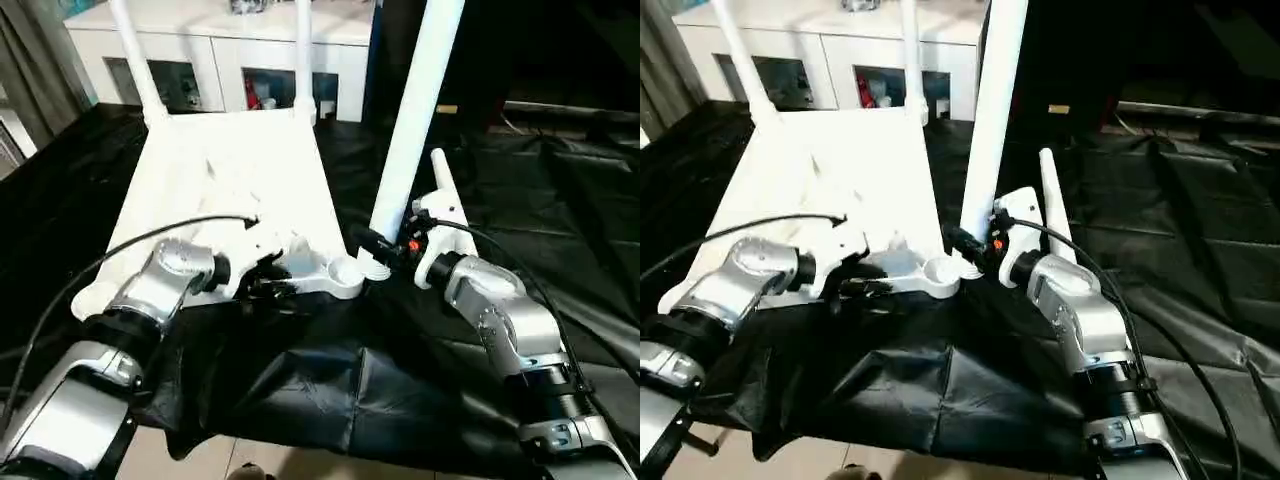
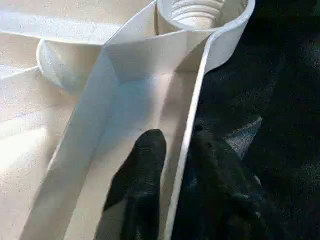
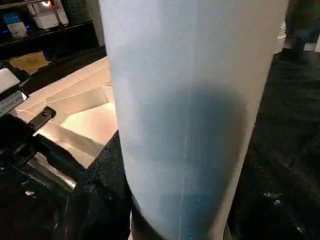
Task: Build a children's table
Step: Insert table leg to table base
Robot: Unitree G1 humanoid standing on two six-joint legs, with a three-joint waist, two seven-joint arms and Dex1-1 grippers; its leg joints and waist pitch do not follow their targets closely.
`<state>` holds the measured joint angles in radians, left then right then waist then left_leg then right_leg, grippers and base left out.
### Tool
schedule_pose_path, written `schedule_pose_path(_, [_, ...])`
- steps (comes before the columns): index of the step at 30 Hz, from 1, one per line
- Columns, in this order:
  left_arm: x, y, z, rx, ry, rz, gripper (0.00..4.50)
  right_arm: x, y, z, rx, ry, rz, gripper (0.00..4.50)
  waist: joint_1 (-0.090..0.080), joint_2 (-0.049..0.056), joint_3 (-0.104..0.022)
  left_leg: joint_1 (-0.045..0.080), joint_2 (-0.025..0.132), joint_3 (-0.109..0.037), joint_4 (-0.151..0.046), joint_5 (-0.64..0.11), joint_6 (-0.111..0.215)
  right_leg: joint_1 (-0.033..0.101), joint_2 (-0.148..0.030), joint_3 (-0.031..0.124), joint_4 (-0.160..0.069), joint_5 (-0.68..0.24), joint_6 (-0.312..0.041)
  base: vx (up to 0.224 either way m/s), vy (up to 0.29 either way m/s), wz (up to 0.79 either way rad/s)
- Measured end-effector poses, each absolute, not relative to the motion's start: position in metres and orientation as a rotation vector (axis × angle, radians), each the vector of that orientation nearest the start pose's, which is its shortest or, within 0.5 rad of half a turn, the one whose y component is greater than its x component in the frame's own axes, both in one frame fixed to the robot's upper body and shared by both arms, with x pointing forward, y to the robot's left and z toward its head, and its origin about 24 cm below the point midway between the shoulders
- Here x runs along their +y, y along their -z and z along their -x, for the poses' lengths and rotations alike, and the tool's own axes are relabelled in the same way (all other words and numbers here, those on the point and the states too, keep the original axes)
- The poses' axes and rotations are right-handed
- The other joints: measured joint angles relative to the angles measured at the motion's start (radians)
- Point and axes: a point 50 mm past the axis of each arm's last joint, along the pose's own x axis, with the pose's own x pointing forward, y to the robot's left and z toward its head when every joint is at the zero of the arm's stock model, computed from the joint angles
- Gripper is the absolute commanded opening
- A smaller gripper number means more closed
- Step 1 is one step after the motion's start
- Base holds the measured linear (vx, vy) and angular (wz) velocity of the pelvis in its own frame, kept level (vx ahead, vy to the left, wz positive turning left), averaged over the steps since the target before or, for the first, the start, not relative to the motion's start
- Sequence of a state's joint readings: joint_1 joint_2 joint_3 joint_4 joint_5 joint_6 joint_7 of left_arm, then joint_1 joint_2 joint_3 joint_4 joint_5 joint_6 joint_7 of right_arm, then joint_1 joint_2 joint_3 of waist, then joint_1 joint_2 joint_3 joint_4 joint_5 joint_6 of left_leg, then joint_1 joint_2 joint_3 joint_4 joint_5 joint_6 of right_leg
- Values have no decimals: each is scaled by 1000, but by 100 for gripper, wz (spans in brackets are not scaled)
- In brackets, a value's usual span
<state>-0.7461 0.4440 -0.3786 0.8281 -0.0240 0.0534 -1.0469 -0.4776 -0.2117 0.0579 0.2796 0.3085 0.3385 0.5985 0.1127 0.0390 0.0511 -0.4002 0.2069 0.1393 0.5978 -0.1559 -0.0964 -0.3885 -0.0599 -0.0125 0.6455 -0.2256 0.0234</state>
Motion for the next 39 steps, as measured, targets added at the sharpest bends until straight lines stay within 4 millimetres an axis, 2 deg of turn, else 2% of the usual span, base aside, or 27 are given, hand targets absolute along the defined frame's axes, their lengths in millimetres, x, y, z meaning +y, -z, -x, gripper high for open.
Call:
schedule_pose_path(7, [159, -59, -345, 515, 1165, -486, 26, -122, -87, -327, 150, -741, -97, 193, 0, 0, 0, 0, 0, 2, 0, 0, 0, 0, 0, 1, -1, 0, 0, 0, 0, 0])
schedule_pose_path(11, [156, -60, -342, 528, 1208, -440, 3, -120, -86, -325, 162, -785, -98, 193, -15, 0, 0, 0, 0, 2, -1, -1, 1, -1, 0, 1, -1, -1, -1, 0, 0, 0])
schedule_pose_path(14, [152, -60, -336, 548, 1237, -391, 0, -117, -83, -323, 186, -824, -90, 193, -18, 0, 0, -1, 0, 3, -2, -1, 2, -3, 0, 1, -1, -2, -3, 0, 0, 0])
schedule_pose_path(23, [130, -57, -323, 524, 1190, -366, 0, -116, -82, -325, 194, -820, -85, 193, -15, 0, 0, -1, 1, 4, -2, -1, 2, -3, -1, 1, 0, -2, -3, 0, 0, 0])
schedule_pose_path(29, [126, -54, -322, 477, 1149, -413, 0, -118, -78, -328, 211, -796, -52, 193, -15, 0, 0, -1, 1, 5, -2, 1, 4, -3, -1, 1, 0, -2, -3, 0, 0, 0])
schedule_pose_path(30, [126, -54, -323, 474, 1139, -418, 29, -117, -79, -329, 206, -798, -51, 193, -17, 0, 0, -1, 1, 5, -2, 1, 5, -3, -1, 1, 1, -2, -3, 0, 0, 0])
schedule_pose_path(31, [127, -54, -323, 474, 1133, -418, 29, -117, -80, -329, 202, -799, -51, 193, -19, 0, 0, -1, 0, 5, -2, 1, 5, -3, -1, 1, 1, -2, -3, 0, 0, 0])
schedule_pose_path(32, [127, -54, -323, 473, 1126, -416, 58, -116, -81, -330, 198, -801, -52, 193, -21, 0, 0, 0, 0, 5, -2, 1, 5, -3, -1, 1, 1, -2, -3, 0, 0, 0])
schedule_pose_path(39, [132, -52, -324, 449, 1091, -372, 75, -113, -76, -331, 204, -796, -47, 193, -23, -1, 0, 0, 1, 5, -2, 1, 4, -3, -1, 1, 1, -1, -3, 0, 0, 0])
